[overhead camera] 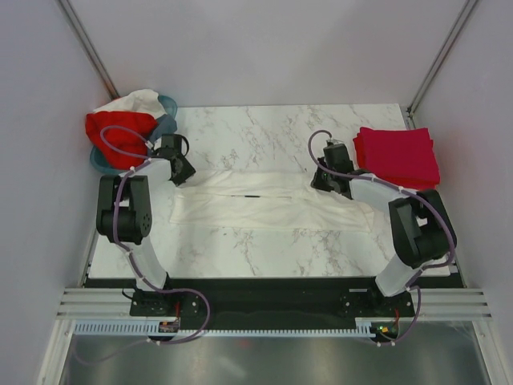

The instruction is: Fold and stack the t-shirts

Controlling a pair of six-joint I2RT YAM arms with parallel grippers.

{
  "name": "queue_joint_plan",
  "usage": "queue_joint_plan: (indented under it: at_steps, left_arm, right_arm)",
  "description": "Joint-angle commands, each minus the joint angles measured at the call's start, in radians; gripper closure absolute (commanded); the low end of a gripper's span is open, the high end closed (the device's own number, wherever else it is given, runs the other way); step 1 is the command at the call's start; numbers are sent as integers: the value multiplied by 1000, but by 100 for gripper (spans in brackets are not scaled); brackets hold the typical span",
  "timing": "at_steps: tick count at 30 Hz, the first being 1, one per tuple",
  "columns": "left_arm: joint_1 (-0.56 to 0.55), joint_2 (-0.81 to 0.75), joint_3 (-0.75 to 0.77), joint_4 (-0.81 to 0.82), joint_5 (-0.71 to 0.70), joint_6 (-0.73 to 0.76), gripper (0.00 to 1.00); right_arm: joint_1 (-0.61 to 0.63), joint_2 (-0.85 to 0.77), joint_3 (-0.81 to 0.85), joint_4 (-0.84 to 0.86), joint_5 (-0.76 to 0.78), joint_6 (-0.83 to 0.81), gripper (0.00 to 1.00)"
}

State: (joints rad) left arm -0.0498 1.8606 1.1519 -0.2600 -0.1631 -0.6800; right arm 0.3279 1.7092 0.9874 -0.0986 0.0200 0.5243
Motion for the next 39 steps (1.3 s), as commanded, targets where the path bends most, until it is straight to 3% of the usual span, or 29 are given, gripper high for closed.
queue_joint_plan:
  at_steps: [1, 6, 9, 10, 12, 15, 19, 23, 25, 31, 35, 39]
  left_arm:
    - [4, 17, 22, -27, -6, -35, 54]
    - [2, 8, 26, -28, -24, -24, 53]
    - [1, -12, 28, -27, -39, -10, 52]
    - [-2, -18, 29, -28, -44, 5, 52]
    - [-19, -50, 32, -30, -55, 26, 50]
    - [-44, -110, 37, -33, -82, 65, 46]
    - [-120, -210, 40, -42, -137, 115, 42]
    - [-232, -290, 71, -91, -232, 155, 41]
    - [-300, -316, 80, -90, -213, 168, 41]
    - [-465, -296, 77, 14, 34, 187, 41]
    - [-533, -253, 35, 165, 212, 226, 38]
    - [-574, -180, 58, 234, 296, 258, 34]
  right_arm:
    - [22, -123, -64, -6, 6, -9, 99]
    - [56, -281, -218, -15, -5, 8, 88]
    - [77, -390, -341, 2, -38, 69, 66]
    - [80, -420, -363, -1, -46, 84, 53]
    - [79, -514, -391, -19, -26, 97, 41]
    - [79, -598, -342, -72, 67, 63, 33]
    - [63, -556, -222, -136, 208, 23, 32]
    - [27, -435, -130, -144, 228, 31, 35]
    - [17, -381, -81, -144, 230, 34, 37]
    - [-13, -206, 0, -141, 244, 28, 41]
    - [-29, -105, 39, -147, 228, 5, 42]
    - [-27, -53, 65, -153, 251, -1, 40]
